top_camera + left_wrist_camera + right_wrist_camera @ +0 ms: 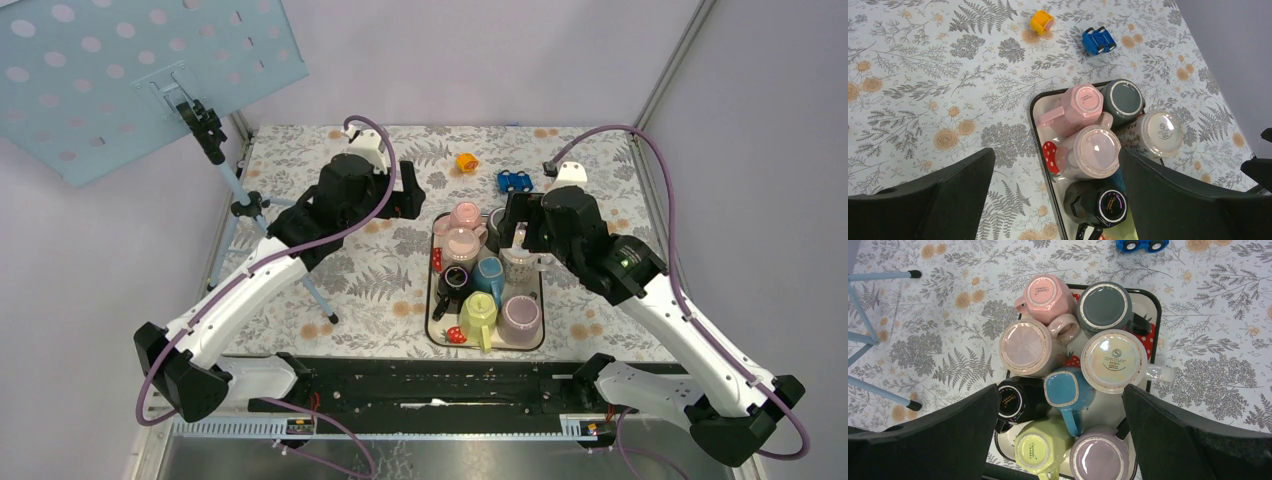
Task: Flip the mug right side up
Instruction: Turn over the cup on the tray.
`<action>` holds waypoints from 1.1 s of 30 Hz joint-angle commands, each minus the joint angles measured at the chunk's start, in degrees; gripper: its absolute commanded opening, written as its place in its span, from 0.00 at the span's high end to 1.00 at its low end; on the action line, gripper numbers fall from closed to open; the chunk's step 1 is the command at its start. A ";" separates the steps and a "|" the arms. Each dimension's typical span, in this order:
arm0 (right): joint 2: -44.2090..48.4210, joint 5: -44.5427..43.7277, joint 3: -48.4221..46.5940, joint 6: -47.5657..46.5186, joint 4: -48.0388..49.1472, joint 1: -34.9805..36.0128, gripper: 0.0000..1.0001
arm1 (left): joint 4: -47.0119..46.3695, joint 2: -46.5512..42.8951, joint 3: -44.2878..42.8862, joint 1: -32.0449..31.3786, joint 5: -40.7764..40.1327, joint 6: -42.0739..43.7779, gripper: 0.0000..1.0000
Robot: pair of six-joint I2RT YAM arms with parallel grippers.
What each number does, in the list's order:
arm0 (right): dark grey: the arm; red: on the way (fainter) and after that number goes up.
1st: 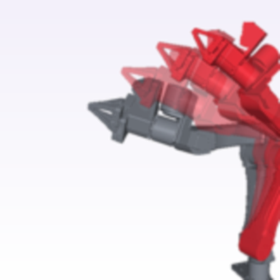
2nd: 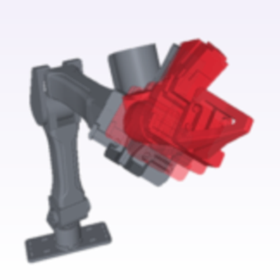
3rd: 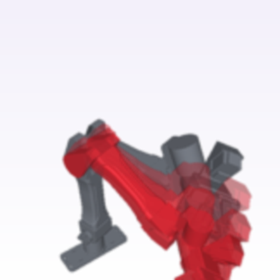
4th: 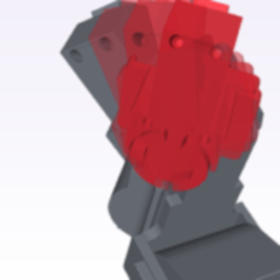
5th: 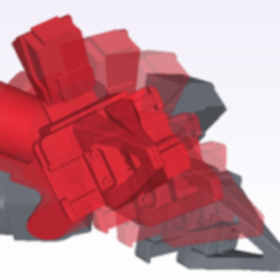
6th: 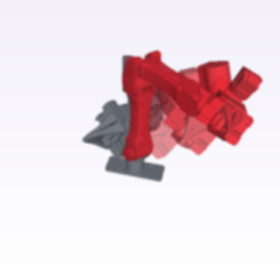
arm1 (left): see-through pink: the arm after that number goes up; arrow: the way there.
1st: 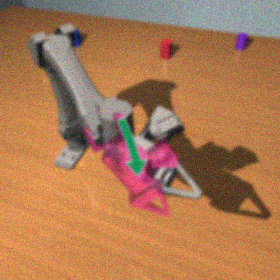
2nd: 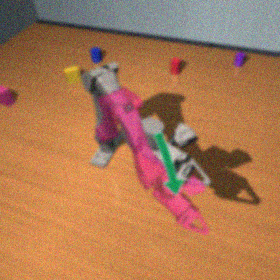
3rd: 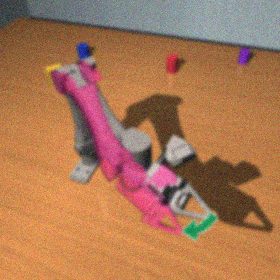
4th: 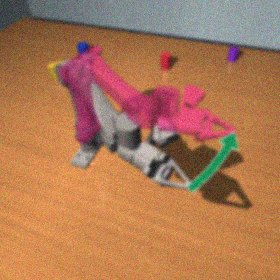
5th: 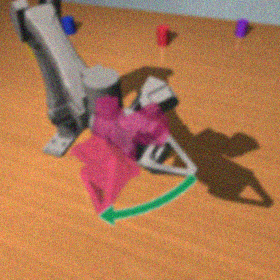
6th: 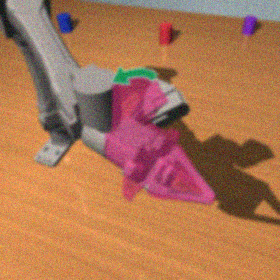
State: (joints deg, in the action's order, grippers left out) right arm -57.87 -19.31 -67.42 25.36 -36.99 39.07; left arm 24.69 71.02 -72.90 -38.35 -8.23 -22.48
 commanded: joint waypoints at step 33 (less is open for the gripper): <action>-2.58 4.78 5.41 1.32 -4.64 0.50 0.00 | -0.63 -3.98 15.37 -0.72 14.53 2.47 0.01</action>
State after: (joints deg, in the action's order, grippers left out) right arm -60.55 -15.46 -61.41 25.98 -41.54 39.07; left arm 26.37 70.08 -61.14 -38.41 -0.99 -21.15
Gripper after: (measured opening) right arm 0.994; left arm 0.987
